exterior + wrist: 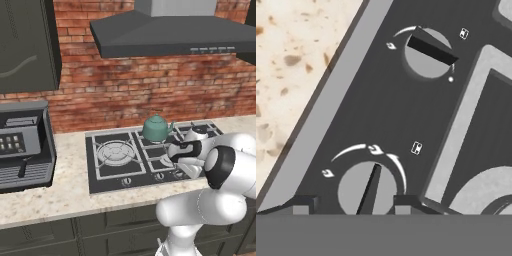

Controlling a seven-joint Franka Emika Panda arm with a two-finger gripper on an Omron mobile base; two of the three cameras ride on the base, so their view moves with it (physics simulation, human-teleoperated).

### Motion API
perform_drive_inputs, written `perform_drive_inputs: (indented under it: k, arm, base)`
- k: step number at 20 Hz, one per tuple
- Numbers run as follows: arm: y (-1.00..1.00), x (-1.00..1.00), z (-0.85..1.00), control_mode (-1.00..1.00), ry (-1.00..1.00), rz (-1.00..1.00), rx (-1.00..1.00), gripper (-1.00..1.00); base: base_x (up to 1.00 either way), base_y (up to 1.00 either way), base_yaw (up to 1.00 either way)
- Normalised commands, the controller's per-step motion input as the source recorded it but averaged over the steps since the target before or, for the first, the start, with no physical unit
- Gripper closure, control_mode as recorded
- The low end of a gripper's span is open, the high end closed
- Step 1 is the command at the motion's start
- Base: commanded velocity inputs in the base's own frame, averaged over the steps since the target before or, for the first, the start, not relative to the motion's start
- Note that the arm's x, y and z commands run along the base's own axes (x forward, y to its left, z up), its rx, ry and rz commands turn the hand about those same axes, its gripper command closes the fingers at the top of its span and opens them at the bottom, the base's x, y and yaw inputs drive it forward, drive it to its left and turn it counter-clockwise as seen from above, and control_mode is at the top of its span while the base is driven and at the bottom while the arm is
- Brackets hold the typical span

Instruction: Lower the heat of the kettle.

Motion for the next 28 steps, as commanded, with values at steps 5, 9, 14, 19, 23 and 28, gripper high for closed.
perform_drive_inputs:
  k: [5,9,14,19,23,28]
  arm:
    - [0.28,-0.02,-0.09,-1.0,0.13,-0.03,0.0,-1.0]
    - [0.42,-0.01,-0.08,-1.0,0.17,-0.07,0.0,1.0]
    - [0.36,-0.07,-0.15,-1.0,0.14,-0.08,0.0,1.0]
    - [0.29,-0.2,-0.22,-1.0,0.04,-0.08,0.0,1.0]
    - [0.12,-0.14,-0.15,-1.0,0.0,-0.12,0.01,1.0]
    - [0.01,-0.02,-0.06,-1.0,0.0,-0.19,0.01,1.0]
  base:
    - [0.0,0.0,0.0]
    - [0.0,0.0,0.0]
    - [0.0,0.0,0.0]
    - [0.0,0.0,0.0]
    - [0.0,0.0,0.0]
    - [0.0,0.0,0.0]
